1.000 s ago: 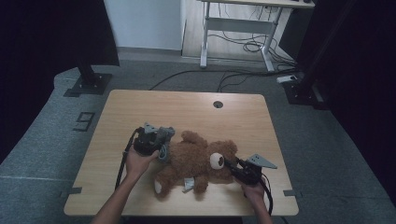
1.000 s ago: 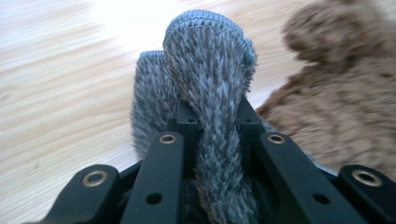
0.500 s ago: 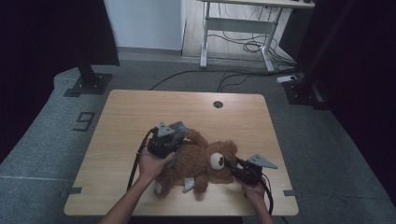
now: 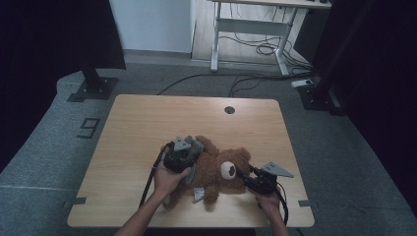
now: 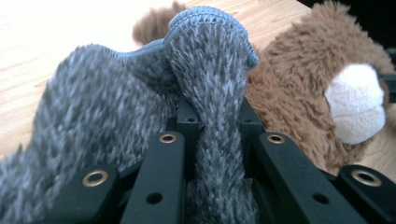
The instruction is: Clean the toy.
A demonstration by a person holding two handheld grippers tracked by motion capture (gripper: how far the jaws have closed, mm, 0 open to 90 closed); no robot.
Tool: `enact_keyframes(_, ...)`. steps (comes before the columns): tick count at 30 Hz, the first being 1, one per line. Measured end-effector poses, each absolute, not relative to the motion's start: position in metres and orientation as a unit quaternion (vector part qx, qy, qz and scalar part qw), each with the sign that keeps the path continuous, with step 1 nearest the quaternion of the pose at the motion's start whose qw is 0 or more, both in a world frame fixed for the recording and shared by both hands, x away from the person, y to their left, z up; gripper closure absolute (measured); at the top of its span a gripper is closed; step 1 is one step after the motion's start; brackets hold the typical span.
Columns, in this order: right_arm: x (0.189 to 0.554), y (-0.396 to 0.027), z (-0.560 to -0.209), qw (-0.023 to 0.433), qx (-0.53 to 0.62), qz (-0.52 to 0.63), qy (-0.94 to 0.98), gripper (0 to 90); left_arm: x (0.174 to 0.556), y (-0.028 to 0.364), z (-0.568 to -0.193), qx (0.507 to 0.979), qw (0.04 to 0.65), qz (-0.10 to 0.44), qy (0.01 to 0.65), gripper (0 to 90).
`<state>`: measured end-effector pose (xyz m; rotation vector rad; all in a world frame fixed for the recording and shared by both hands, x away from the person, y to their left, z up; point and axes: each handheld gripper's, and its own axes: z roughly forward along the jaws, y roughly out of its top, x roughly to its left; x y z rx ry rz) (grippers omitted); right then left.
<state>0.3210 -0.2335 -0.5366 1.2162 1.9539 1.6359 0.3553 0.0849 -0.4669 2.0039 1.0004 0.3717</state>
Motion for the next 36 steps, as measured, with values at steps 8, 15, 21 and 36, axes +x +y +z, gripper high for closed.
enact_keyframes(8,0.317,-0.236,-0.514,0.155,0.418,0.553,0.703,23.3,0.333,0.090,-0.481,0.793,0.441,0.160,0.388,78.9)
enact_keyframes(15,0.342,-0.217,-0.483,0.152,0.420,0.535,0.717,12.1,0.323,0.091,-0.484,0.790,0.449,0.163,0.384,79.0)
enact_keyframes(21,0.364,-0.201,-0.497,0.101,0.430,0.485,0.754,0.0,0.316,0.097,-0.487,0.788,0.464,0.142,0.380,78.9)
enact_keyframes(36,0.346,-0.205,-0.513,0.046,0.434,0.503,0.746,44.4,0.305,0.103,-0.483,0.779,0.486,0.140,0.372,78.6)
